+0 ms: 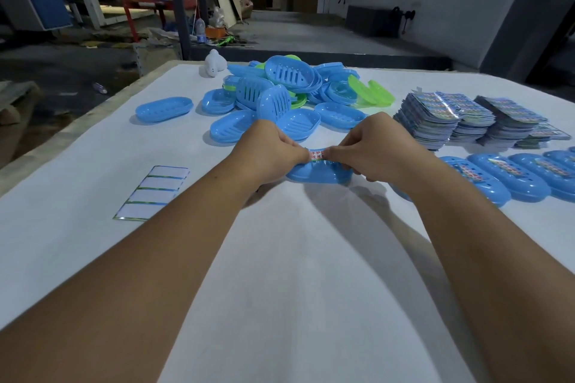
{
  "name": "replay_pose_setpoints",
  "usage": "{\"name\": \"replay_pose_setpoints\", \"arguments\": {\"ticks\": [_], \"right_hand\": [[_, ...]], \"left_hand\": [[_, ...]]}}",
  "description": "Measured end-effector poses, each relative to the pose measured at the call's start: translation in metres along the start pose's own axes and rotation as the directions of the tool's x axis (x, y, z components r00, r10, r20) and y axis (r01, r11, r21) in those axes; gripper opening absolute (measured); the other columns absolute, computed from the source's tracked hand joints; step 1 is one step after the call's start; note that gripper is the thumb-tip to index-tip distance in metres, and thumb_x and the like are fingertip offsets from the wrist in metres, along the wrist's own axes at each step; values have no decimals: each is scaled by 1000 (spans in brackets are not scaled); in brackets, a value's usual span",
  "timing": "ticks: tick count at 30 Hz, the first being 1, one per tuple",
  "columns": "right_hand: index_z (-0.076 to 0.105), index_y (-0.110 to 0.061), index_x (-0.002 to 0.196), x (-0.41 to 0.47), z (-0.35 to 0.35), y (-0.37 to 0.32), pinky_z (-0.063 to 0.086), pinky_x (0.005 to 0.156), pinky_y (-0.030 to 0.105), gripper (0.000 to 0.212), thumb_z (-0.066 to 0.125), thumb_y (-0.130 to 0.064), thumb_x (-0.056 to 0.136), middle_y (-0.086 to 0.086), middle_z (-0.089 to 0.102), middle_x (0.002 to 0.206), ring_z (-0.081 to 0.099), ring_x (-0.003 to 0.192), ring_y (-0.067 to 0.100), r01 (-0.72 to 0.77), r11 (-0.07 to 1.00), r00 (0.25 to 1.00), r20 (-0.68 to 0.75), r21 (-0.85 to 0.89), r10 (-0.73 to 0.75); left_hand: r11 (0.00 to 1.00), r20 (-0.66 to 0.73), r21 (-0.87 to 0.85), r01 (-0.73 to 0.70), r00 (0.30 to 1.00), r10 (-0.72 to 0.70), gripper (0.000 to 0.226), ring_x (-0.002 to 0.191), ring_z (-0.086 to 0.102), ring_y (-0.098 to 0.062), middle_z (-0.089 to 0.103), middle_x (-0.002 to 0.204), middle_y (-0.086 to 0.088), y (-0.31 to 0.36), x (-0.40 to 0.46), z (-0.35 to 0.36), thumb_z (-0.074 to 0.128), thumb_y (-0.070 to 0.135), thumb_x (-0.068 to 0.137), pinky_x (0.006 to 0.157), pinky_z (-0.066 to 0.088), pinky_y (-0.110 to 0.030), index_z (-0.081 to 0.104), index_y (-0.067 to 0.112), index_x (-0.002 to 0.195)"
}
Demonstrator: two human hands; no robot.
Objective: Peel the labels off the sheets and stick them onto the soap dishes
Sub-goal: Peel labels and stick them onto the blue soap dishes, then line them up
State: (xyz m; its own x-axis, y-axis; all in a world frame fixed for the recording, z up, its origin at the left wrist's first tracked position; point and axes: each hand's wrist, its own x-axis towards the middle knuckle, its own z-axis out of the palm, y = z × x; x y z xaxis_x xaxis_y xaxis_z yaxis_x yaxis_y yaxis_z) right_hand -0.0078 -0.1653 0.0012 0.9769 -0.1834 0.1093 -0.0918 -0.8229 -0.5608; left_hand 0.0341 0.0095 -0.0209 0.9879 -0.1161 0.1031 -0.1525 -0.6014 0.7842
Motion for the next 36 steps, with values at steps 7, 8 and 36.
{"name": "replay_pose_setpoints", "arguments": {"ticks": [7, 8, 36], "right_hand": [[74, -10, 64, 1, 3, 1, 43, 56, 30, 38, 79, -45, 78, 15, 65, 60, 44, 48, 17, 21, 999, 999, -30, -43, -22], [73, -12, 60, 1, 3, 1, 42, 55, 29, 37, 80, -44, 78, 11, 65, 58, 45, 47, 16, 28, 998, 999, -38, -48, -30], [49, -15, 65, 13, 17, -2, 28, 51, 26, 49, 59, -61, 81, -1, 52, 66, 46, 58, 16, -14, 891, 979, -187, -454, -80]], "left_hand": [[1000, 5, 22, -13, 1000, 13, 24, 58, 50, -15, 63, 62, -9, -2, 1, 2, 77, 33, 71, 58, 43, -28, 79, 11, 79], [999, 0, 30, -17, 1000, 17, 24, 59, 50, -15, 65, 64, -11, -2, 1, 3, 76, 34, 70, 58, 44, -29, 78, 11, 78], [806, -143, 581, -109, 962, 234, 32, 83, 62, -27, 67, 85, 2, 9, -3, 14, 58, 54, 82, 67, 48, -32, 65, 24, 81]]}}
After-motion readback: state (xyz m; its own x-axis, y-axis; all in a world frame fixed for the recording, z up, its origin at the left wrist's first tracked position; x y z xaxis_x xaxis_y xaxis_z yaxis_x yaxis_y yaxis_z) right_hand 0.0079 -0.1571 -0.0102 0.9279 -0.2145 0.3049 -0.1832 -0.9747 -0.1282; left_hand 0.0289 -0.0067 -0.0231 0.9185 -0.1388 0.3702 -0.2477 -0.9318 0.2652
